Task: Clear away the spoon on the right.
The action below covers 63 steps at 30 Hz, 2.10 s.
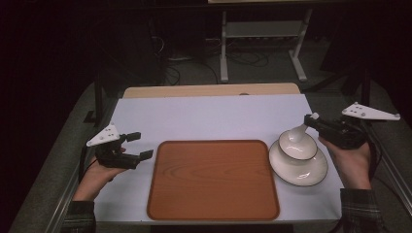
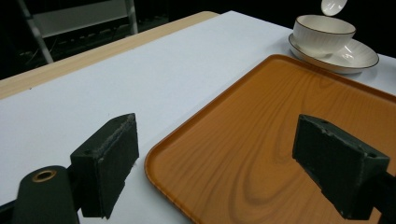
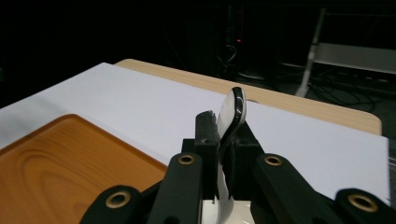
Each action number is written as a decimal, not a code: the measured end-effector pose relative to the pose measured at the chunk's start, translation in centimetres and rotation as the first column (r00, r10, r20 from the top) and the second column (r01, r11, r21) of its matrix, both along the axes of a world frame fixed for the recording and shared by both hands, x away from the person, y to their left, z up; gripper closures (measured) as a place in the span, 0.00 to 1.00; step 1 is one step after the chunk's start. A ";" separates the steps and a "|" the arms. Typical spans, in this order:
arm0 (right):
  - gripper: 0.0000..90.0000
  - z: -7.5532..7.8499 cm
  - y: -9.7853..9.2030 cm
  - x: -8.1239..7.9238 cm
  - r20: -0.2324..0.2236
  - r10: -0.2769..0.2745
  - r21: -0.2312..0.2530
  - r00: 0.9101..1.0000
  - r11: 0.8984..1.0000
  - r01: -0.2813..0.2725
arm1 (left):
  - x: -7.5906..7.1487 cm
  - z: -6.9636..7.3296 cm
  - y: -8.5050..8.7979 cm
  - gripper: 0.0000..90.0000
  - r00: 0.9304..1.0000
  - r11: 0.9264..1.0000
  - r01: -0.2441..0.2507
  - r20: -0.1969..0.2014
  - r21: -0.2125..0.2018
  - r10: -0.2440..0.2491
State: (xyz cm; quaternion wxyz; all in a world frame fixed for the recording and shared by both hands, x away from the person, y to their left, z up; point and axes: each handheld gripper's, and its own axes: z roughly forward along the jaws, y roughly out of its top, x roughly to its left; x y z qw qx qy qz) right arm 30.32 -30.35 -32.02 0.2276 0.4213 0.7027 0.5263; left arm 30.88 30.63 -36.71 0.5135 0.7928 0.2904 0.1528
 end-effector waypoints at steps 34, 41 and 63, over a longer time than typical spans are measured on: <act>0.94 -0.8 7.1 2.0 -0.077 0.270 -0.080 0.960 0.958 -0.276 | 0.0 0.0 0.0 0.16 1.000 1.000 -0.001 0.002 0.000 0.001; 0.94 -2.3 8.7 2.2 -0.131 0.301 -0.108 0.945 0.943 -0.315 | 0.0 0.0 0.1 0.16 1.000 1.000 -0.006 0.003 -0.004 0.006; 0.94 -5.5 12.7 2.5 -0.250 0.364 -0.189 0.897 0.891 -0.414 | 0.0 0.0 0.2 0.16 1.000 1.000 -0.007 0.003 -0.004 0.007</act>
